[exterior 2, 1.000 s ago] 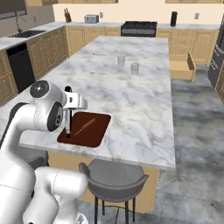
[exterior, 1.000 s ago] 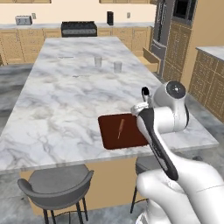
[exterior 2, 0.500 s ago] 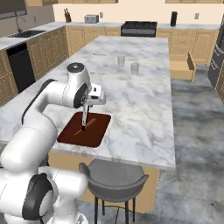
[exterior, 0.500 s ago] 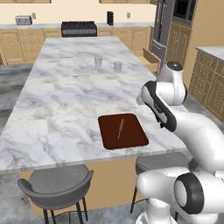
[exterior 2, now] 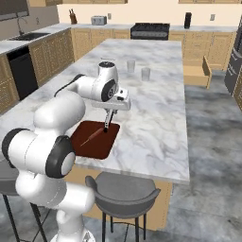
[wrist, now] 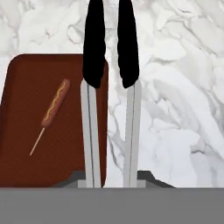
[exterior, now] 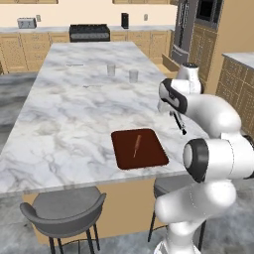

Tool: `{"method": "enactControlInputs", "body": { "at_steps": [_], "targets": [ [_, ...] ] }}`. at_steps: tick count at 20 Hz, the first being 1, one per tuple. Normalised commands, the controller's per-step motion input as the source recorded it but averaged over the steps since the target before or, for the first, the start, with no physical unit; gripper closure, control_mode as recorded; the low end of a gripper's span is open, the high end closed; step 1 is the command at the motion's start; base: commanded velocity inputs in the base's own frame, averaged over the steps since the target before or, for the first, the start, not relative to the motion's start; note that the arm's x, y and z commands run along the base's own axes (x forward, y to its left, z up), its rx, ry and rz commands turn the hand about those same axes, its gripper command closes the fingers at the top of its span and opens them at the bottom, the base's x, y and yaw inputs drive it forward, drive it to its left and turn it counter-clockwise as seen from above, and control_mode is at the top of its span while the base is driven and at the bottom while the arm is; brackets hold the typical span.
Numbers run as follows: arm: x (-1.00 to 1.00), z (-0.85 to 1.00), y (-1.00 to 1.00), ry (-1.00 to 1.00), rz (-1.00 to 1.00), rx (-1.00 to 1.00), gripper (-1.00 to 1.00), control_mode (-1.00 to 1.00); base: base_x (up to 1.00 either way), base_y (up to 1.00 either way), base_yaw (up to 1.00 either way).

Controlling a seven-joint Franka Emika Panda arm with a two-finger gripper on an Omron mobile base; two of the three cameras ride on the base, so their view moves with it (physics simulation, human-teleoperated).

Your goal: Take the tongs from the drawer on the right and place them on the dining counter next to the tray containing the hot dog.

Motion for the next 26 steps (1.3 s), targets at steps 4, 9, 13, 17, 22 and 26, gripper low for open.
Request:
{"method": "enactControlInputs", "body": {
  "at_steps": [4, 9, 13, 17, 22, 26],
  "targets": [
    [0.21, -0.7, -0.18, 0.06, -0.06, -0.01, 1.0, -1.0, 0.0, 0.0, 0.0],
    [0.19, -0.64, -0.07, 0.01, -0.03, -0.01, 1.0, -1.0, 0.0, 0.0, 0.0],
    [0.17, -0.61, -0.01, 0.03, 0.0, -0.05, 1.0, -1.0, 0.0, 0.0, 0.0],
    [0.01, -0.48, -0.02, 0.05, 0.0, -0.07, 1.0, -1.0, 0.0, 0.0, 0.0],
    [-0.03, -0.32, -0.01, 0.0, 0.0, -0.01, 1.0, -1.0, 0.0, 0.0, 0.0],
    [-0.01, -0.32, -0.08, 0.0, 0.0, 0.0, 1.0, -1.0, 0.0, 0.0, 0.0]
  ]
}}
